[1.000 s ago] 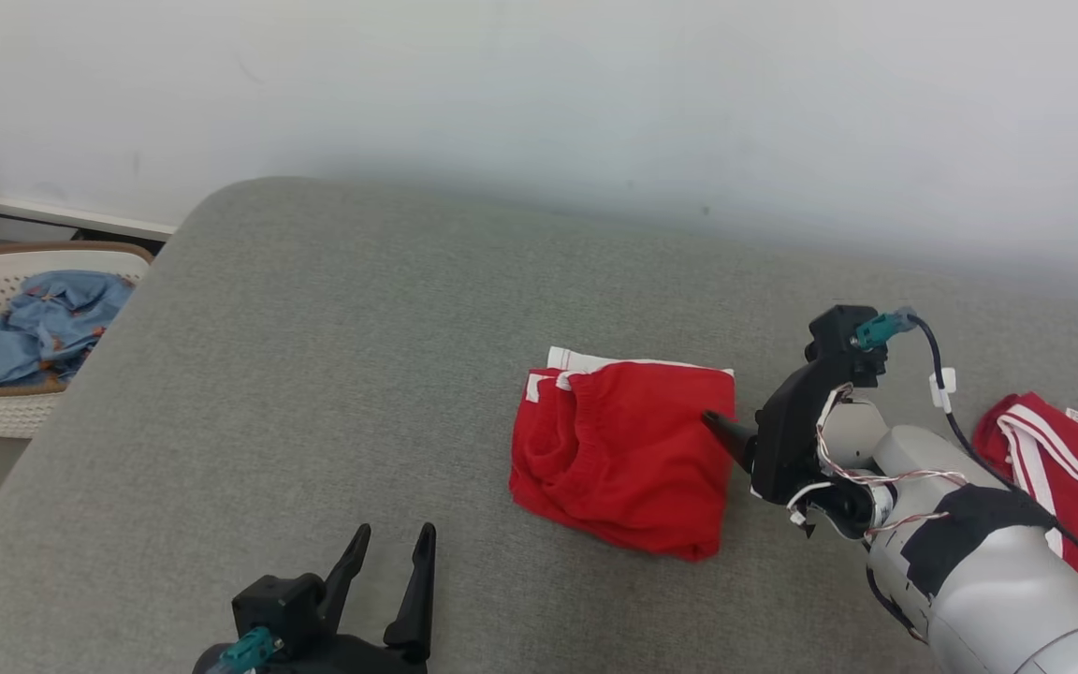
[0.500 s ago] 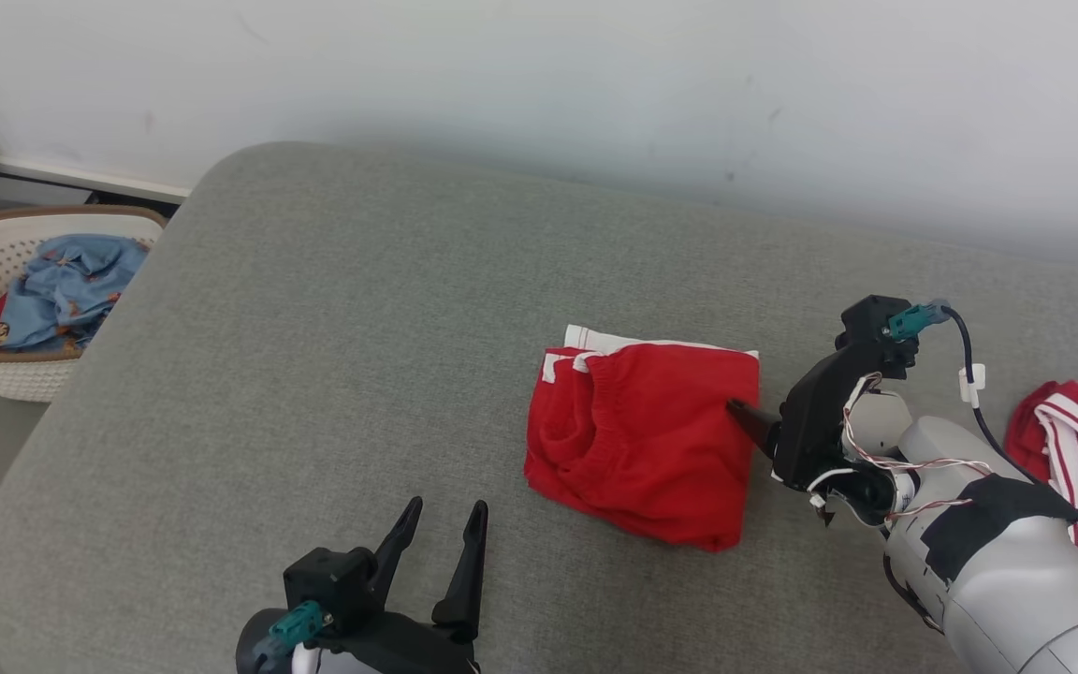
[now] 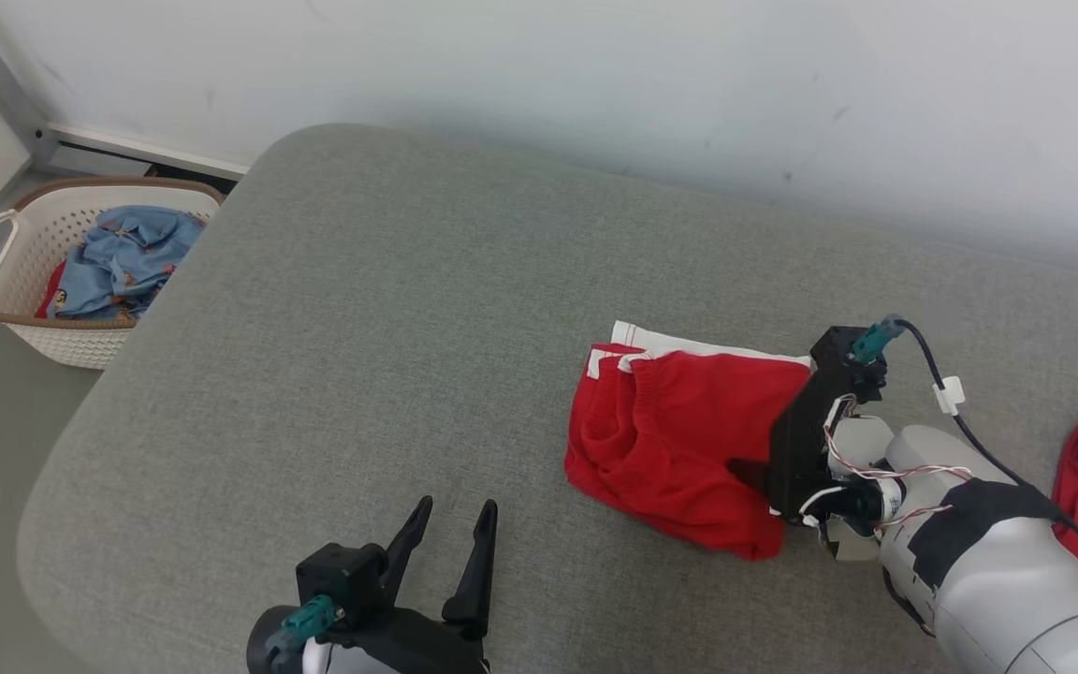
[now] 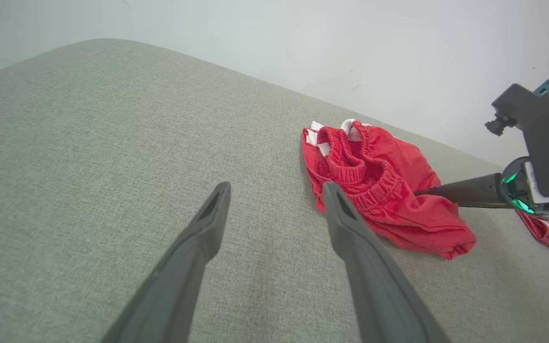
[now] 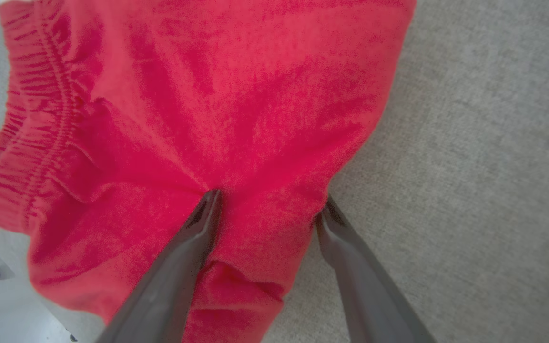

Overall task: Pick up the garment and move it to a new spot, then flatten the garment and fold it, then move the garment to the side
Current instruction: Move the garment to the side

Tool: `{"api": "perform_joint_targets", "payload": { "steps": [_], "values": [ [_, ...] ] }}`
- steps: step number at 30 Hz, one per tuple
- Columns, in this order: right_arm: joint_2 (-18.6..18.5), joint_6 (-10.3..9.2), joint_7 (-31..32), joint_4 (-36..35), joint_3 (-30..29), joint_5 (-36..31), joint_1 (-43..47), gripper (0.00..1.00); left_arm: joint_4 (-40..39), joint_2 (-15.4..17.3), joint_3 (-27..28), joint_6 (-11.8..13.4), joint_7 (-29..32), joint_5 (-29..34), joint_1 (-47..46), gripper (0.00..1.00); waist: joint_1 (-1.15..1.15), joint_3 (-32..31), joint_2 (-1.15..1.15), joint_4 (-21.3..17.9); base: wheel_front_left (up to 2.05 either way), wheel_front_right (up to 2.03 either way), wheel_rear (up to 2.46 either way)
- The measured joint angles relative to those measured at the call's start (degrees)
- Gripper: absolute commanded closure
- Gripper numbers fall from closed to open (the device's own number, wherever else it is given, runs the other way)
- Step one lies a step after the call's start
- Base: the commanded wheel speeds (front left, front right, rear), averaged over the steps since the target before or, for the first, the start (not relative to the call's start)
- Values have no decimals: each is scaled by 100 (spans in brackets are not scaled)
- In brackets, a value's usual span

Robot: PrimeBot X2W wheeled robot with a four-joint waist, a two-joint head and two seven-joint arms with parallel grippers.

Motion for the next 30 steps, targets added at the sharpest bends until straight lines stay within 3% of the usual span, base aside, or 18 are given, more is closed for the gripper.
{"api": "perform_joint_targets", "payload": {
  "steps": [2,3,15,30],
  "values": [
    [10,0,144,22,59,-37,-34,96,12,-2,2,1,-4,-21,-2,0,0,0,0,35,0,0,0],
    [19,0,183,36,59,-35,-64,100,19,-4,4,1,-12,-37,-2,0,0,-1,0,45,0,0,0],
    [69,82,263,90,-80,46,-191,100,125,-3,120,21,-44,-171,22,0,0,-57,0,-69,0,0,0],
    [-176,250,275,69,-20,22,-453,100,166,171,129,20,-92,-169,121,0,0,-289,0,-680,0,0,0]
  ]
}}
